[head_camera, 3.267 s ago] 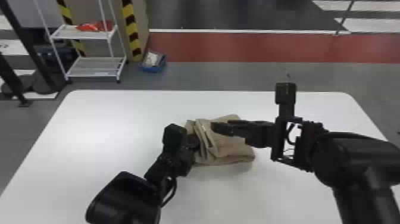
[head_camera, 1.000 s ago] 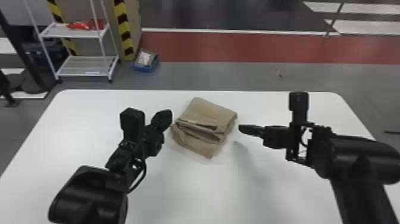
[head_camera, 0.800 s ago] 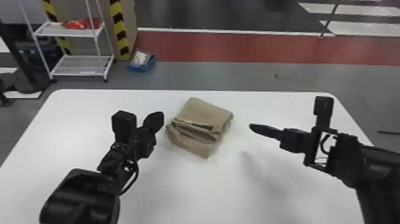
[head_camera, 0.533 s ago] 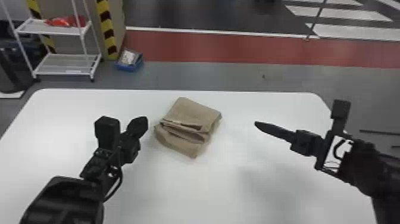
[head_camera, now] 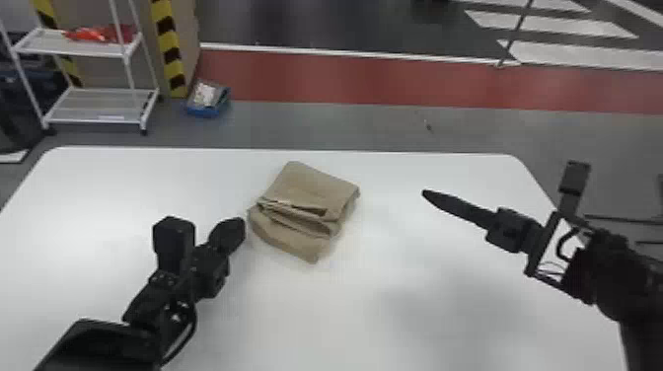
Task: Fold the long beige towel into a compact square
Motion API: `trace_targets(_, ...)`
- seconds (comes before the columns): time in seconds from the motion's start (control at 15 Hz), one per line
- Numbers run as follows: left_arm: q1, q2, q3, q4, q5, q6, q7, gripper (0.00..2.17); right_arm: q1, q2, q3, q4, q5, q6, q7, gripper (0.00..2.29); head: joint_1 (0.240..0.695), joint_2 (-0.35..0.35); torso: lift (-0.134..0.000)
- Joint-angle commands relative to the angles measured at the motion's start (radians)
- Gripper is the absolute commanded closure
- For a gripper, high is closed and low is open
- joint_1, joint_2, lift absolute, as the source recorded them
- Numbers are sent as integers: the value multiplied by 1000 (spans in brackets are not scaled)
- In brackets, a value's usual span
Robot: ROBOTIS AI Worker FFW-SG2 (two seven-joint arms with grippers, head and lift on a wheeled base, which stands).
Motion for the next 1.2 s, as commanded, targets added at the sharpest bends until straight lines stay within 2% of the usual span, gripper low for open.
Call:
trace_targets(0.0, 71, 0, -17, -95, 7, 8, -27, 1652, -4, 0, 1, 2, -1, 1, 0, 2067, 695, -147, -118)
trace_targets(0.13, 106, -2, -55, -140, 7, 5, -36, 1652, -4, 0, -2, 5, -1, -2, 0, 2067, 695, -171, -118)
trace_targets(0.27, 97, -11, -57, -133, -18, -50, 33, 1652, 1, 0, -2, 3, -1, 1, 1, 2067, 695, -195, -118)
trace_targets(0.6, -57, -5, -23, 52, -38, -44, 116, 1652, 16, 0, -12, 0, -14, -5, 18, 2067, 695, -178, -118)
trace_targets(0.8, -112, -5, -9, 146, -21, -44, 93, 1652, 18, -5, -23, 0, -11, -11, 34, 2067, 695, -140, -118)
trace_targets(0.93, -109, -9, -9, 144, 13, -44, 23, 1652, 19, -6, -29, 3, -11, -14, 34, 2067, 695, -136, -118)
trace_targets(1.13, -78, -23, -45, 112, 22, -44, -15, 1652, 21, -6, -34, 15, -12, -17, 40, 2067, 695, -161, -118)
